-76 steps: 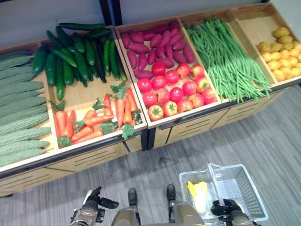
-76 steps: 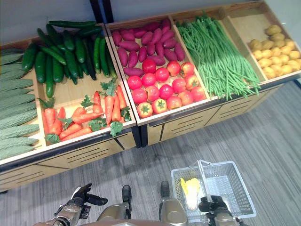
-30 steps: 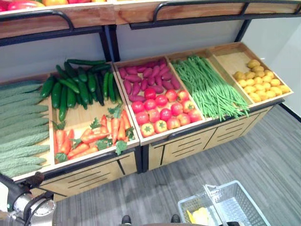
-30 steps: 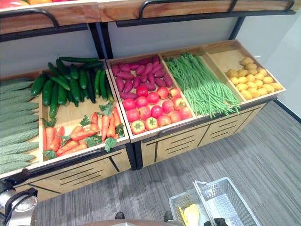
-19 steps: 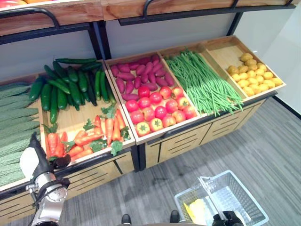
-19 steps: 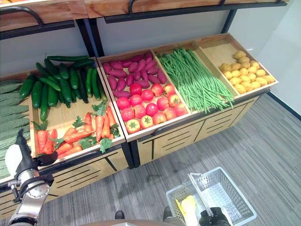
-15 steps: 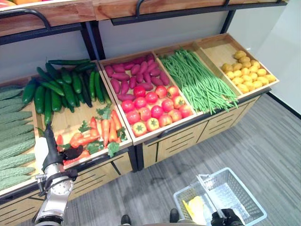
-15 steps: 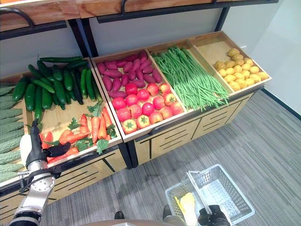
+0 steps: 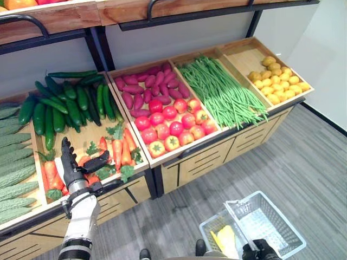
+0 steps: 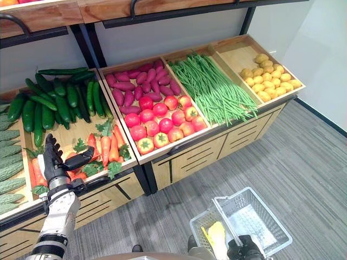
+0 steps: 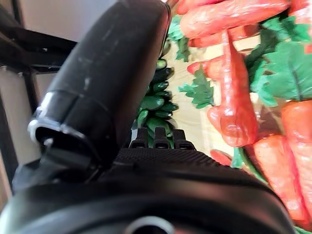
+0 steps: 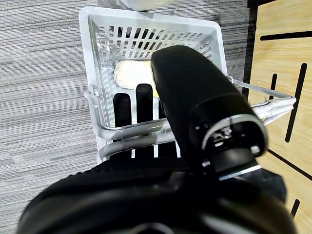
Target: Get the vegetables into the basket
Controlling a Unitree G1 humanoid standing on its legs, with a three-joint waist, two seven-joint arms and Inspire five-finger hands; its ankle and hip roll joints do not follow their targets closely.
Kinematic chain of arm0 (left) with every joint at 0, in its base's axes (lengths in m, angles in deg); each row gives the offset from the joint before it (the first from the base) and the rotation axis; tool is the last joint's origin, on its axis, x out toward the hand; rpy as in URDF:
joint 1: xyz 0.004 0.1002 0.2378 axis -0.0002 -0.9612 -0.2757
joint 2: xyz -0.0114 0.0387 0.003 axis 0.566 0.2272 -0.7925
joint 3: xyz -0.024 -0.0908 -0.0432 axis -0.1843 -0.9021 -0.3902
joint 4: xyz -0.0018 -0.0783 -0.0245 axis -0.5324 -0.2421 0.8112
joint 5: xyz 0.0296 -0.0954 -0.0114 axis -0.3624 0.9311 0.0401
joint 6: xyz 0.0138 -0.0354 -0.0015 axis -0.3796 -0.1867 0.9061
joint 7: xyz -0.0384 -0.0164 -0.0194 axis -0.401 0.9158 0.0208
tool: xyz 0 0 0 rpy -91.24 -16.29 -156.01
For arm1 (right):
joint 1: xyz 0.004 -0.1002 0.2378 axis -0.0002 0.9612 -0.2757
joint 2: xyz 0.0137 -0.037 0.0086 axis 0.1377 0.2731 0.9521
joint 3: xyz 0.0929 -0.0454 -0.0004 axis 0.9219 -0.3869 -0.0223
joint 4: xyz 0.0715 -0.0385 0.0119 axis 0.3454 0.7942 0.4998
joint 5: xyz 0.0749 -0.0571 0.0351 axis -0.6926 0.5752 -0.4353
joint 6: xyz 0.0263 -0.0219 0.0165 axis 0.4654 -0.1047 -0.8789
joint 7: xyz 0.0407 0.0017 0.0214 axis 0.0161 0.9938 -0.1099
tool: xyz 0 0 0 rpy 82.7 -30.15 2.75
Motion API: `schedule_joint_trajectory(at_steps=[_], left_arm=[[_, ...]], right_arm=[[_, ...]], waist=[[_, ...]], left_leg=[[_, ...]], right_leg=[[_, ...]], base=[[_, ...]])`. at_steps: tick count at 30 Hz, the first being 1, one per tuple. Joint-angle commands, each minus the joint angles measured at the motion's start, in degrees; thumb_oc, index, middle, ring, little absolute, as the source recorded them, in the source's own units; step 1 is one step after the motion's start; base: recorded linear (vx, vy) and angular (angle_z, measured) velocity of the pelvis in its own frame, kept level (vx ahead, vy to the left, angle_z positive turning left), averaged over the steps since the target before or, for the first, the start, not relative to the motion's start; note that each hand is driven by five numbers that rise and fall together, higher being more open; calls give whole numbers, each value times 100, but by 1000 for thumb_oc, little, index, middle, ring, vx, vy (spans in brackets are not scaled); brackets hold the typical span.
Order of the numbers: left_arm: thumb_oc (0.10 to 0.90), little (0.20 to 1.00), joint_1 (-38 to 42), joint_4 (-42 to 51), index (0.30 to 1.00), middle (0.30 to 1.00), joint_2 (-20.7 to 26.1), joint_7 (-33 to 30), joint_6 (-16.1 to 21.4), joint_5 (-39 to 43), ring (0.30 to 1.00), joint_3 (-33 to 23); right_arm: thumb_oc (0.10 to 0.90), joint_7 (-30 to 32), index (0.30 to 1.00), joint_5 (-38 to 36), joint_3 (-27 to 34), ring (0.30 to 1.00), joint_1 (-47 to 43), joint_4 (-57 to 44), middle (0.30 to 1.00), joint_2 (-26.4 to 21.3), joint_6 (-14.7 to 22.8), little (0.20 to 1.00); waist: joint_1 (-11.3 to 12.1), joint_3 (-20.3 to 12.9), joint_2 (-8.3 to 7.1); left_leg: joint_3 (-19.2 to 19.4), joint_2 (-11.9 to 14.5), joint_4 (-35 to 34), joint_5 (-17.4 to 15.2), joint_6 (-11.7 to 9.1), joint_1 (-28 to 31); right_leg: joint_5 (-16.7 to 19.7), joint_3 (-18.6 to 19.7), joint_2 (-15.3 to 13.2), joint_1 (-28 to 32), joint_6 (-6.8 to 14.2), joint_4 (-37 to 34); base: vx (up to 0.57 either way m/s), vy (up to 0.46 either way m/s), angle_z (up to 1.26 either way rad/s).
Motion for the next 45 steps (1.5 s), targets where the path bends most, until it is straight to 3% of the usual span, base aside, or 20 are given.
schedule_joint_trajectory(at_steps=[1, 19, 21, 22, 23, 24, 29, 33, 35, 37, 39, 45], left_arm=[[900, 1000, 809, 123, 1000, 1000, 556, -136, 358, -428, 1000, -1], [900, 1000, 1570, -1189, 1000, 1000, 1006, -534, -322, -1416, 1000, 481], [790, 846, 1622, -1504, 846, 846, 1063, -574, -440, -1550, 846, 522], [598, 577, 1634, -1627, 577, 577, 1097, -595, -511, -1626, 577, 529], [465, 391, 1663, -1763, 391, 391, 1105, -628, -589, -1672, 391, 542], [400, 300, 1690, -1913, 300, 300, 1096, -633, -645, -1673, 300, 538], [400, 300, 1665, -2396, 300, 300, 1153, -212, -1212, -2018, 300, 589], [400, 300, 1666, -2470, 300, 300, 1153, -352, -1255, -2020, 300, 449], [400, 300, 1797, -1875, 300, 300, 1276, -914, -1033, -2045, 300, 228], [400, 300, 1828, -1657, 300, 300, 1319, -1057, -966, -2074, 300, 178], [400, 300, 1867, -883, 300, 300, 1463, -1392, -782, -2269, 300, 31], [400, 300, 1621, 465, 300, 300, 1388, -1269, -334, -2353, 300, -138]], right_arm=[[400, 92, 300, 56, -244, 300, -245, -58, 300, -112, 183, 300], [400, 153, 300, -80, -440, 300, -344, -188, 300, -129, 200, 300], [400, 167, 300, -93, -450, 300, -348, -211, 300, -130, 205, 300], [400, 159, 300, -102, -456, 300, -338, -229, 300, -127, 212, 300], [400, 162, 300, -92, -462, 300, -328, -257, 300, -127, 214, 300], [400, 162, 300, -85, -468, 300, -321, -256, 300, -128, 213, 300], [400, 82, 300, -57, -451, 300, -340, -249, 300, -172, 115, 300], [400, 27, 300, 10, -520, 300, -346, -337, 300, -150, 117, 300], [400, 28, 300, 3, -555, 300, -324, -371, 300, -110, 153, 300], [400, 35, 300, 0, -569, 300, -325, -355, 300, -102, 170, 300], [400, 54, 300, -27, -577, 300, -310, -293, 300, -66, 202, 300], [400, 62, 300, -42, -525, 300, -304, -245, 300, -49, 248, 300]], waist=[[-40, -132, -376], [-228, 42, -425], [-248, 60, -433], [-252, 64, -438], [-261, 71, -443], [-269, 77, -442], [-244, 141, -400], [-236, 127, -401], [-199, 70, -433], [-192, 64, -442], [-154, 22, -471], [-114, -40, -487]], left_leg=[[-131, 186, 4, -304, -169, 147], [14, 259, 4, -243, -216, -45], [30, 262, 4, -249, -220, -30], [35, 264, 4, -254, -222, -23], [44, 266, 4, -258, -224, -15], [55, 267, 4, -260, -225, -7], [21, 256, 4, -265, -205, 2], [30, 230, 4, -301, -205, 50], [14, 215, 4, -335, -205, 98], [1, 207, 4, -342, -203, 104], [-38, 195, 4, -364, -195, 121], [-79, 150, 4, -401, -164, 154]], right_leg=[[125, 228, -543, 43, 489, 24], [198, 460, -411, -314, 474, 24], [199, 480, -394, -321, 472, 24], [198, 492, -389, -320, 470, 24], [197, 500, -386, -323, 469, 24], [193, 498, -384, -320, 470, 24], [187, 481, -385, -301, 467, 24], [170, 477, -395, -256, 469, 24], [145, 453, -417, -184, 478, 24], [139, 444, -423, -164, 481, 24], [127, 411, -453, -120, 490, 24], [124, 364, -524, -43, 500, 24]], base=[[15, -12, -8], [3, -6, -8], [10, 0, -2], [13, -1, -6], [14, 3, -10], [7, 7, -10], [9, 15, -4], [0, 0, 0], [0, 0, 0], [14, 0, 7], [7, -1, 3], [-6, 16, 7]])
